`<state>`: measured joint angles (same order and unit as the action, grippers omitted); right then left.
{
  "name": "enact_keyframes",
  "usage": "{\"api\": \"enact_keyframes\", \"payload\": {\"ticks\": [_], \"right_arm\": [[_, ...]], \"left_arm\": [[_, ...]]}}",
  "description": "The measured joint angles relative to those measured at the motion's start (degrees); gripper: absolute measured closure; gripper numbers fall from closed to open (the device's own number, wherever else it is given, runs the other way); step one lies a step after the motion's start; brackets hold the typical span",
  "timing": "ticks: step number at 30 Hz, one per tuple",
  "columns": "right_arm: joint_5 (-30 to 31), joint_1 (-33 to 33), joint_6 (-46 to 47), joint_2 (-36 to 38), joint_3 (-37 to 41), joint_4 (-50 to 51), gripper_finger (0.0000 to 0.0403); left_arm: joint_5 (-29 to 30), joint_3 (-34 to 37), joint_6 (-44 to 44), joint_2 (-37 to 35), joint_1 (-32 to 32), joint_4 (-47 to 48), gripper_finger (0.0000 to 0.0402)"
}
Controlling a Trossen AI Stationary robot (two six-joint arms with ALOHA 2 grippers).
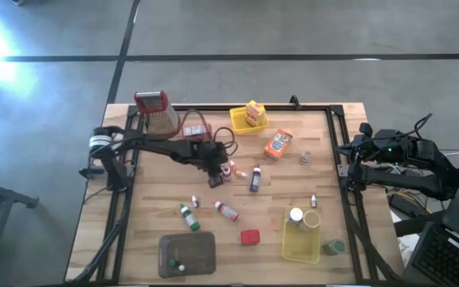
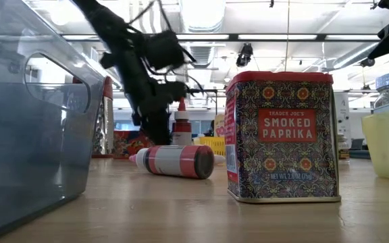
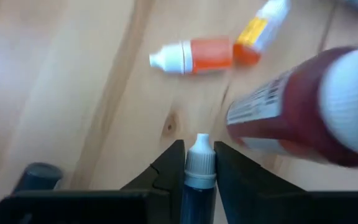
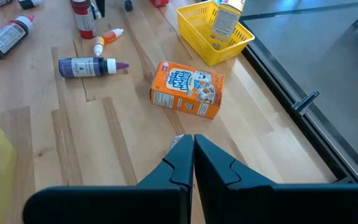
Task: Pick & Place Kitchen Items
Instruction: Put the black food coloring bottle into the black bin
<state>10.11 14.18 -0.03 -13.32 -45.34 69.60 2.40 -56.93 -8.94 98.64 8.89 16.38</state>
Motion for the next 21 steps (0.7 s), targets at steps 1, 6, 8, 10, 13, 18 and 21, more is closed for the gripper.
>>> {"api": "enact_keyframes", "payload": {"ticks": [1,6,8,10,13,18,21], "right_arm": [[0.0,0.0,0.0,0.0,0.0,0.0,0.0394],[0.0,0.0,0.0,0.0,0.0,0.0,0.0394],[0.0,0.0,0.0,0.0,0.0,0.0,0.0394],[0.0,0.0,0.0,0.0,0.0,0.0,0.0394],[0.0,0.0,0.0,0.0,0.0,0.0,0.0394],[0.0,0.0,0.0,0.0,0.0,0.0,0.0394],[0.0,0.0,0.0,0.0,0.0,0.0,0.0394]], "left_arm": [[0.2,1.9,-0.3,-1.8,0.0,-2.1,0.0318],[3.1,13.7,-3.3,-12.4,0.0,-15.7,0.0318],[4.7,19.5,-4.3,-16.6,0.0,-23.9,0.0318],[6.0,26.3,-4.7,-20.2,0.0,-35.1,0.0318],[7.3,35.6,-4.6,-22.3,0.0,-54.5,0.0318],[8.8,44.4,-3.6,-18.0,0.0,-77.5,0.0318],[9.3,45.1,-3.2,-13.7,0.2,-83.7,0.0318]]}}
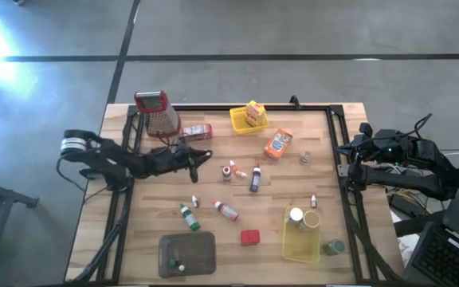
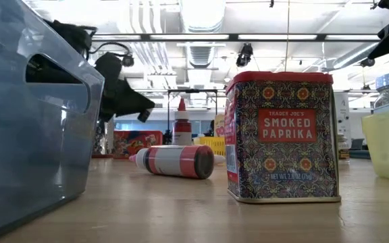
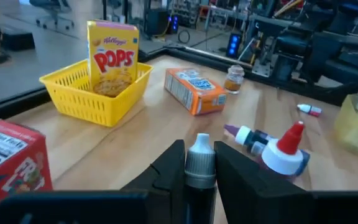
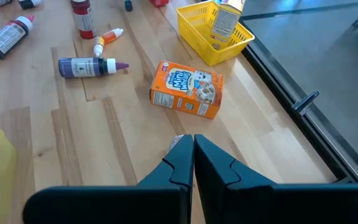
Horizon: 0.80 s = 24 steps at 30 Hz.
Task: Pick & Place Kitchen Items
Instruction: Put the black food coloring bottle into the black bin
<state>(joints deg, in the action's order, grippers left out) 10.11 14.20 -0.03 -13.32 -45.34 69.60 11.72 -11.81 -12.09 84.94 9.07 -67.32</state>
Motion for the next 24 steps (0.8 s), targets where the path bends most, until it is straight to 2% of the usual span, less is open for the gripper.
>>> {"api": "enact_keyframes", "payload": {"ticks": [4,13,18,24], "right_arm": [[0.0,0.0,0.0,0.0,0.0,0.0,0.0394],[0.0,0.0,0.0,0.0,0.0,0.0,0.0394],[0.0,0.0,0.0,0.0,0.0,0.0,0.0394],[0.0,0.0,0.0,0.0,0.0,0.0,0.0394]], "left_arm": [[0.3,-2.1,1.2,6.4,0.6,-6.1,0.0318],[-1.1,-9.3,1.0,21.5,3.7,-12.9,0.0318],[-5.5,-10.7,-1.4,23.4,6.2,-13.2,0.0318],[-6.9,-10.3,-0.8,23.4,6.6,-12.3,0.0319]]}}
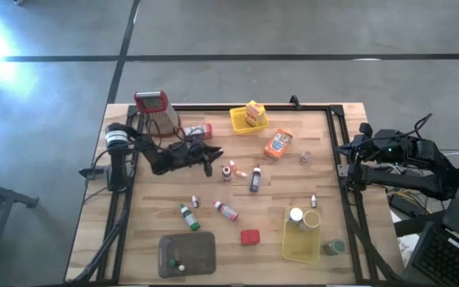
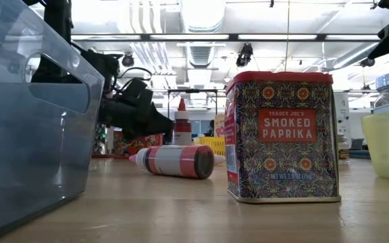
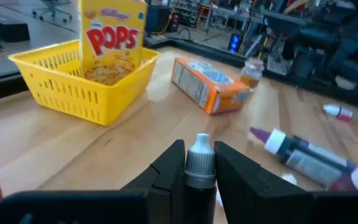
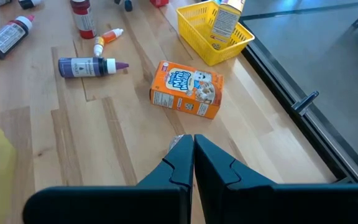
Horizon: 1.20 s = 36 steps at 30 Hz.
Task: Pick & Place Kitchen Items
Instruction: Put the black food coloring bottle into the black bin
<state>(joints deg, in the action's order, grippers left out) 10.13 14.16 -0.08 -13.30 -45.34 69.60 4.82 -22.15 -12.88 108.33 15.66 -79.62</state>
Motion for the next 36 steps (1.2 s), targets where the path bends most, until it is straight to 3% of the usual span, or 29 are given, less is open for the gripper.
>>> {"api": "enact_keyframes", "payload": {"ticks": [21,36], "right_arm": [[0.0,0.0,0.0,0.0,0.0,0.0,0.0394],[0.0,0.0,0.1,0.0,0.0,0.0,0.0394]], "left_arm": [[-7.8,0.7,4.7,3.6,-0.2,3.1,0.0319],[-8.6,0.3,4.5,4.4,-0.2,2.1,0.0319]]}}
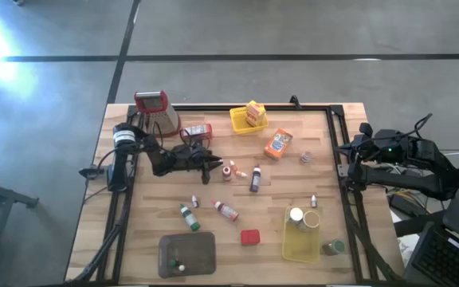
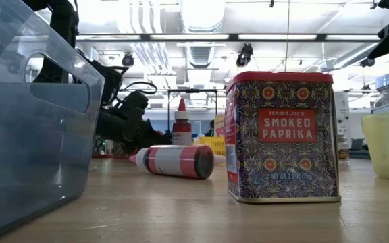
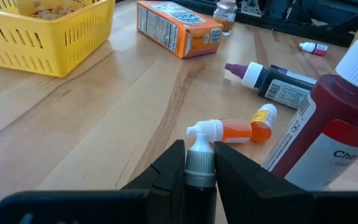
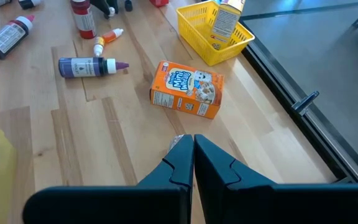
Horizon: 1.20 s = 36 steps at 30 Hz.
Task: Pick & Place Kitchen Items
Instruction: Put the black food coloring bottle into the black bin, then put the small violet food coloring bottle into the black bin
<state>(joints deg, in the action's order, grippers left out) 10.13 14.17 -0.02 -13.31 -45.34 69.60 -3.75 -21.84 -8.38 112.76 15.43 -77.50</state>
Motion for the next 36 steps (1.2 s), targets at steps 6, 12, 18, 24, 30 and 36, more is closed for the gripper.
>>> {"api": "enact_keyframes", "payload": {"ticks": [6,12,18,24,30,36], "right_arm": [[0.0,0.0,0.0,0.0,0.0,0.0,0.0394],[0.0,0.0,0.0,0.0,0.0,0.0,0.0394],[0.0,0.0,0.0,0.0,0.0,0.0,0.0394],[0.0,0.0,0.0,0.0,0.0,0.0,0.0394],[0.0,0.0,0.0,0.0,0.0,0.0,0.0394],[0.0,0.0,0.0,0.0,0.0,0.0,0.0394]], "left_arm": [[-0.1,0.6,-0.7,-0.1,0.0,-1.1,0.0319],[-0.2,0.6,-1.0,-0.1,0.0,-1.2,0.0306],[-1.4,0.6,-2.3,-0.1,0.0,-1.3,0.0255],[-1.4,0.6,-3.0,-0.2,0.2,-1.6,0.0177],[-1.4,0.7,-4.0,-3.0,1.1,-2.5,0.0103],[-1.4,0.9,-5.1,-9.7,1.8,3.7,0.0055]]}}
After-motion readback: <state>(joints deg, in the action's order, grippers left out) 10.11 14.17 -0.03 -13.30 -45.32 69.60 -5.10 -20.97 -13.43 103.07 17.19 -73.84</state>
